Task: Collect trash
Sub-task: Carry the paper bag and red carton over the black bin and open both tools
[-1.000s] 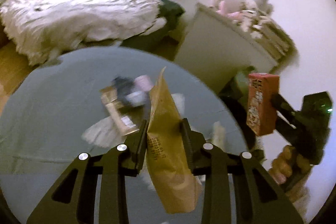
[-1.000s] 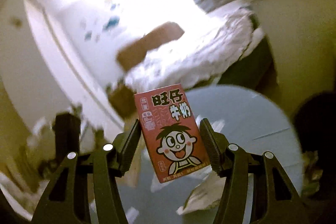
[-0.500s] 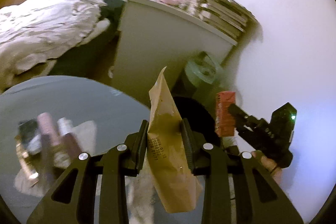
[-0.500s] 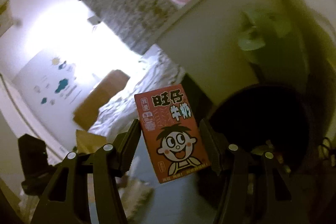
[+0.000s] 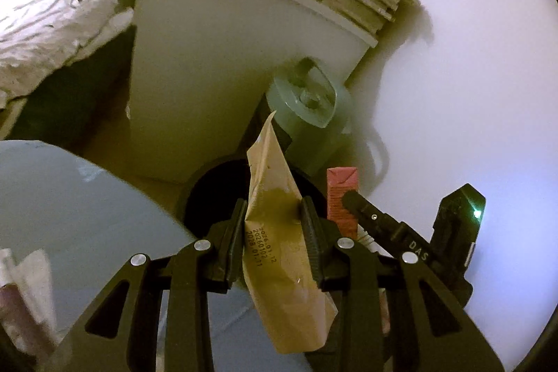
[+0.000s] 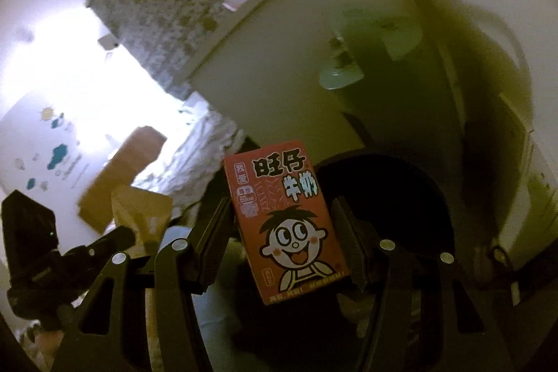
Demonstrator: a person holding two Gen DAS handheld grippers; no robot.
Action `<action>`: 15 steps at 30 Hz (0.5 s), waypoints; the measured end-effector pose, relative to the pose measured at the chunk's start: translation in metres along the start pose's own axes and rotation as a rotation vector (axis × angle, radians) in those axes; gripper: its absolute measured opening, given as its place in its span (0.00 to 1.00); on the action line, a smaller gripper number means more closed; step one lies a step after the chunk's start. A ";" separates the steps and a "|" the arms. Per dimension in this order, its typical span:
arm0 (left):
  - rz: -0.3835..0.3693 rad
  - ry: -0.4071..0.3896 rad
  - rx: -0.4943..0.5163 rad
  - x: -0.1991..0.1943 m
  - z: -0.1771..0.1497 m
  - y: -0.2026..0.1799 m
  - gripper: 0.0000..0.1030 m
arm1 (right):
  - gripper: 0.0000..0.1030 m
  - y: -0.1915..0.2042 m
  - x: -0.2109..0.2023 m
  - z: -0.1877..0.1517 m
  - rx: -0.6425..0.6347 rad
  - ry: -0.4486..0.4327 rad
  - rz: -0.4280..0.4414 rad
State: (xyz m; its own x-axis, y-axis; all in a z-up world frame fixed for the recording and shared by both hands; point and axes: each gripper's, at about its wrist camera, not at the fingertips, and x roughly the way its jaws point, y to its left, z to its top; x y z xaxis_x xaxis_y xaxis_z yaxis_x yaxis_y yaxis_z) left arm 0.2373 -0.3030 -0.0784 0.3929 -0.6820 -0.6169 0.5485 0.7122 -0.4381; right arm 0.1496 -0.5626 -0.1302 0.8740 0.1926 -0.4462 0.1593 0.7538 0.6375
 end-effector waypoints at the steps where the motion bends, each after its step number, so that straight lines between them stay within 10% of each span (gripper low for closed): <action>1: -0.004 0.009 -0.002 0.007 0.001 0.000 0.31 | 0.57 -0.004 0.004 0.002 -0.003 0.002 -0.027; 15: -0.002 0.072 0.014 0.050 0.004 -0.008 0.31 | 0.56 -0.028 0.034 0.009 0.015 0.036 -0.105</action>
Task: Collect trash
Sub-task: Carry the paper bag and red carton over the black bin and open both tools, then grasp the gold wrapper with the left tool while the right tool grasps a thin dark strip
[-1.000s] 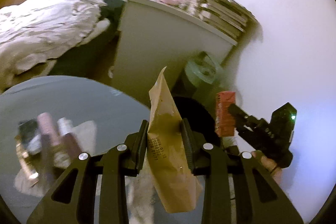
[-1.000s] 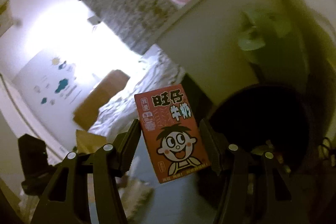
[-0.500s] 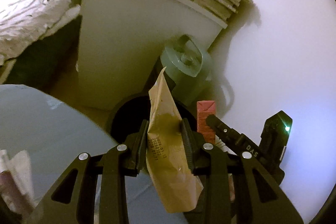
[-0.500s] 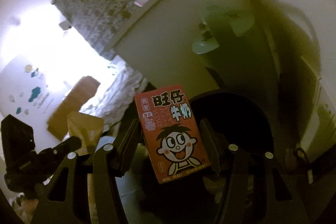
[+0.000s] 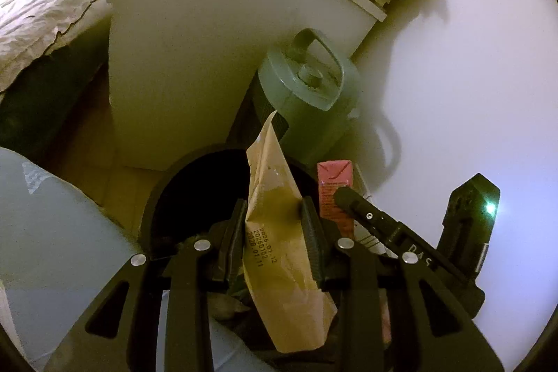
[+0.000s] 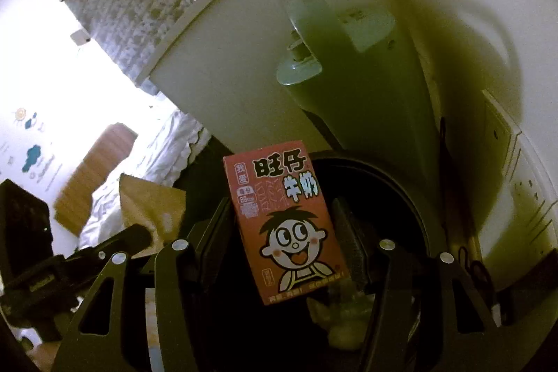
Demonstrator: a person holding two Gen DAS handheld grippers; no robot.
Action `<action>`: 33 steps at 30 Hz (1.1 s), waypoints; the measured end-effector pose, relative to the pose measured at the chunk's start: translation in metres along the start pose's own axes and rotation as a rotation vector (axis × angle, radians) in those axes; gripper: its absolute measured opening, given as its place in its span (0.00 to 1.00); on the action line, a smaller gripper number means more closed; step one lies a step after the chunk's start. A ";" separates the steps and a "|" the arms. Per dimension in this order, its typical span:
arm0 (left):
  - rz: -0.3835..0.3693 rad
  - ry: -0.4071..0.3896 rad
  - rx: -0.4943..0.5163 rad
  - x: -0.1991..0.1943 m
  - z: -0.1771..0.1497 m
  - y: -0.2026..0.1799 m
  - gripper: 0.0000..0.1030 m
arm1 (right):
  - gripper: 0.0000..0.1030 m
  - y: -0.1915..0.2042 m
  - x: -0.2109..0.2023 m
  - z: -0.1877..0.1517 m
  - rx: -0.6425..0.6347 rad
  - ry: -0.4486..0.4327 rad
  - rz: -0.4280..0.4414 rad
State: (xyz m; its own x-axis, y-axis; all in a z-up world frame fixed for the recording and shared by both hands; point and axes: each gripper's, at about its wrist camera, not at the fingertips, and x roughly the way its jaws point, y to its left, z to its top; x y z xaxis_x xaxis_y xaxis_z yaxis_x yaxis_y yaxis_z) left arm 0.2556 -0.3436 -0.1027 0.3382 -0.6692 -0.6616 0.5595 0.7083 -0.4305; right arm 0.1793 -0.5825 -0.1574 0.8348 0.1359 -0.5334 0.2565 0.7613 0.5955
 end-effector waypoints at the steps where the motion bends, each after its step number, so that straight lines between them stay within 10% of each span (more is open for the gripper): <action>1: 0.001 0.003 0.001 0.001 0.001 -0.001 0.31 | 0.57 0.000 -0.001 0.000 0.002 0.000 -0.001; 5: 0.015 0.012 -0.004 0.003 0.003 -0.002 0.36 | 0.57 -0.001 -0.002 -0.001 0.011 0.003 0.005; 8: 0.045 0.002 -0.021 -0.001 0.003 0.000 0.64 | 0.67 -0.002 -0.003 -0.002 0.022 0.012 0.008; 23: 0.058 -0.097 -0.068 -0.079 -0.020 0.008 0.65 | 0.73 0.017 -0.008 -0.012 -0.047 -0.008 0.038; 33: 0.213 -0.233 -0.232 -0.192 -0.077 0.080 0.65 | 0.73 0.073 -0.018 -0.046 -0.222 0.030 0.117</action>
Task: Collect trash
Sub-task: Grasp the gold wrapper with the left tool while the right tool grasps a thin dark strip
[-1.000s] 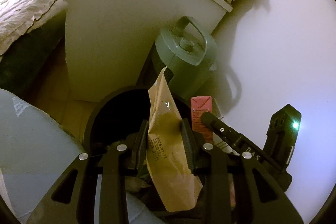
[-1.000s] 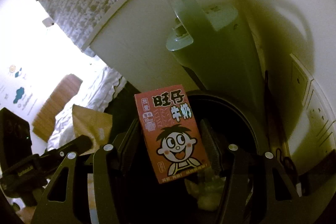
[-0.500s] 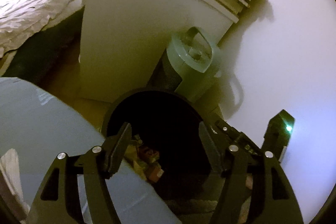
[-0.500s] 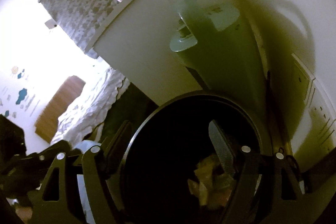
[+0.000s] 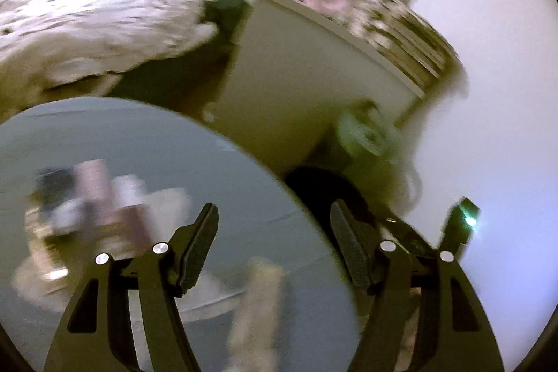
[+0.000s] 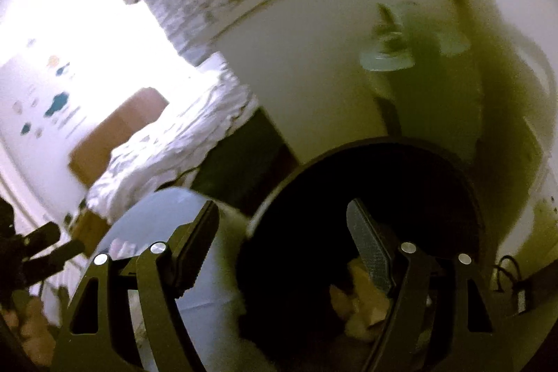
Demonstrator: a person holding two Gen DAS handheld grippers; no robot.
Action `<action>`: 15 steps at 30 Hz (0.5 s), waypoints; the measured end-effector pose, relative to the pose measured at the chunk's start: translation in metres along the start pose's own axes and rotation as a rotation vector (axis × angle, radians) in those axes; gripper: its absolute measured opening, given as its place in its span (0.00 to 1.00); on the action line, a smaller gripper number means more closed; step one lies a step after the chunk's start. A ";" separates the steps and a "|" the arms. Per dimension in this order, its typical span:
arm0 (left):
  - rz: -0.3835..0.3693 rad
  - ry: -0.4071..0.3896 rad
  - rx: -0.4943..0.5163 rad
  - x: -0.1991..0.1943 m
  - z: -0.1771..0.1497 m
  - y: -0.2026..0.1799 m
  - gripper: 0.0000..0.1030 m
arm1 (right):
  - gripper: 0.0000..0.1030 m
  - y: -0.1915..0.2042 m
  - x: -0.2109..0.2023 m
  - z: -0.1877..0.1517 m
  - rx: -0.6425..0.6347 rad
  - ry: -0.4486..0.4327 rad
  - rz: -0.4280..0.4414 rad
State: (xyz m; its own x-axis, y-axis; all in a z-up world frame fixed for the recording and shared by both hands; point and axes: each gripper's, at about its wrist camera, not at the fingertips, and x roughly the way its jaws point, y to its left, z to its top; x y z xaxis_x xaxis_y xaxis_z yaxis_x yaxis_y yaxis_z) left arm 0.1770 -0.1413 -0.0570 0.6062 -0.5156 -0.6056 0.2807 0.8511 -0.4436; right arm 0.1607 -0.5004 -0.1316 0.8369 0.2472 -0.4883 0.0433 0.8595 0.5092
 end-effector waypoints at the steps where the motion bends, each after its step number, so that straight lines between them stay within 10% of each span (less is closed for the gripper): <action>1: 0.026 -0.010 -0.025 -0.009 -0.002 0.015 0.65 | 0.73 0.010 -0.001 -0.004 -0.015 0.010 0.024; 15: 0.283 0.096 -0.071 -0.018 -0.020 0.137 0.63 | 0.57 0.234 0.020 -0.043 -0.415 0.290 0.238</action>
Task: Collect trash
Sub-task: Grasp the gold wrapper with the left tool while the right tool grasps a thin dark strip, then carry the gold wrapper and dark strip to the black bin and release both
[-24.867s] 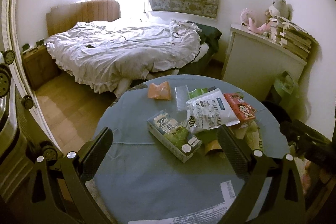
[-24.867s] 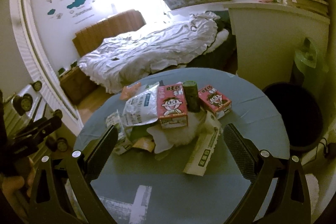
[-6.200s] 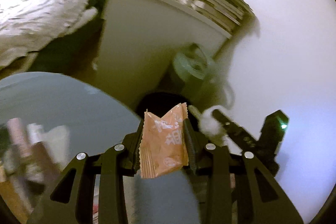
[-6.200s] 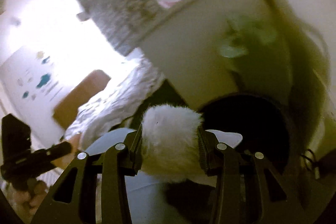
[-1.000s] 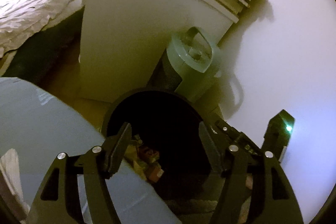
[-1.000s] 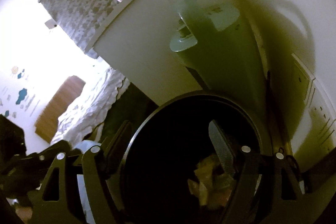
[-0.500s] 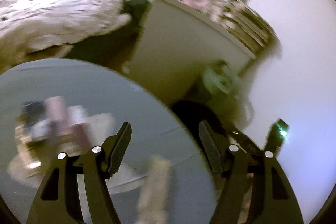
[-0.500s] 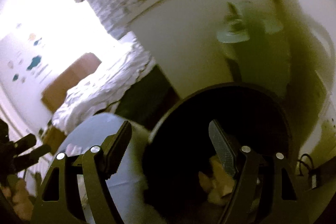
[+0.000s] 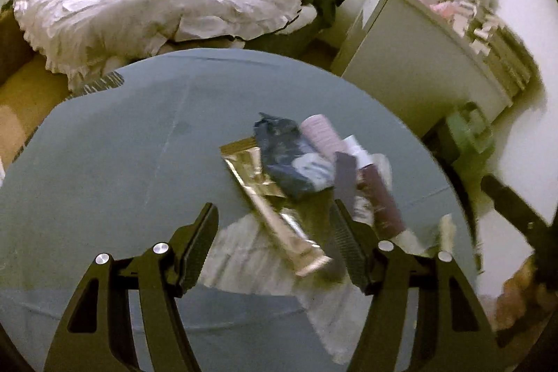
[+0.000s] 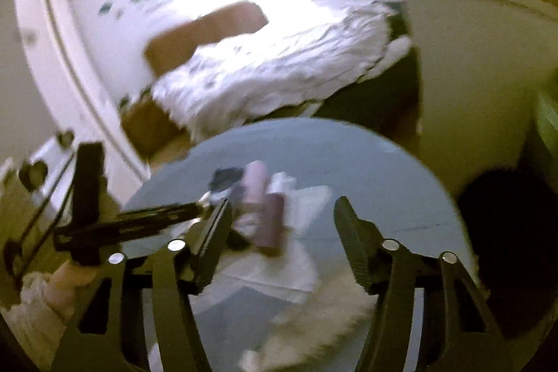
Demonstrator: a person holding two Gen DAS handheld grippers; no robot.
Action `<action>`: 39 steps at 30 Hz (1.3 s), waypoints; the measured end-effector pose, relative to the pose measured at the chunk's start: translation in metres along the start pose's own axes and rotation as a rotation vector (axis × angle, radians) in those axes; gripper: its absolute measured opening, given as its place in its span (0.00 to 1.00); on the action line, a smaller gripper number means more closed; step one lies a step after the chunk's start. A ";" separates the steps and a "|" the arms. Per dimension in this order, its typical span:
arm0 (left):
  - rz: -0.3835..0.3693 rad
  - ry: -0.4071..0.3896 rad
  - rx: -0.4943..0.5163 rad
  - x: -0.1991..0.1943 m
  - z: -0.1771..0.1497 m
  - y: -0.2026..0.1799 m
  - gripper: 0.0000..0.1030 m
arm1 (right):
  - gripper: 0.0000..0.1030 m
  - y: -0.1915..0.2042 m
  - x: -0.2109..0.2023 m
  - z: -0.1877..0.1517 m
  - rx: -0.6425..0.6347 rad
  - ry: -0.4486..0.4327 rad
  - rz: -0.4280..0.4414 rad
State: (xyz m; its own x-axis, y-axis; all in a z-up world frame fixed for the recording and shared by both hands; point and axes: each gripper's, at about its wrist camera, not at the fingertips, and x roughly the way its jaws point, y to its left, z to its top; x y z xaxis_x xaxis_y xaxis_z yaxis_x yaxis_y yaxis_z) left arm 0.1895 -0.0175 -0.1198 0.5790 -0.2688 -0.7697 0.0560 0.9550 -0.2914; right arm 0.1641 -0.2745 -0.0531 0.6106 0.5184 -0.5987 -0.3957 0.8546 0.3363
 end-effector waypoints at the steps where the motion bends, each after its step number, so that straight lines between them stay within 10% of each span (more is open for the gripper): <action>1: 0.011 0.006 0.009 0.005 0.001 0.002 0.63 | 0.57 0.013 0.010 0.006 -0.018 0.030 0.001; 9: 0.046 0.006 0.069 0.006 -0.002 0.022 0.28 | 0.55 0.061 0.087 0.016 -0.102 0.208 -0.070; 16: -0.003 0.002 0.038 0.003 -0.003 0.041 0.14 | 0.22 0.079 0.129 0.002 -0.195 0.284 -0.137; 28: -0.104 -0.094 0.006 -0.042 0.002 0.032 0.11 | 0.08 0.048 0.064 0.021 -0.029 0.077 0.050; 39: -0.263 -0.100 0.143 -0.048 0.022 -0.063 0.11 | 0.08 -0.043 -0.026 0.019 0.138 -0.129 -0.047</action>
State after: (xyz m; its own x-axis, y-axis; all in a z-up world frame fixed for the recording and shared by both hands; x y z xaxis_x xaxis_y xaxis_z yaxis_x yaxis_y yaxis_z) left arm 0.1763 -0.0623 -0.0515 0.6060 -0.5021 -0.6170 0.3244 0.8642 -0.3847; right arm 0.1786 -0.3243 -0.0387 0.7126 0.4702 -0.5206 -0.2725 0.8694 0.4122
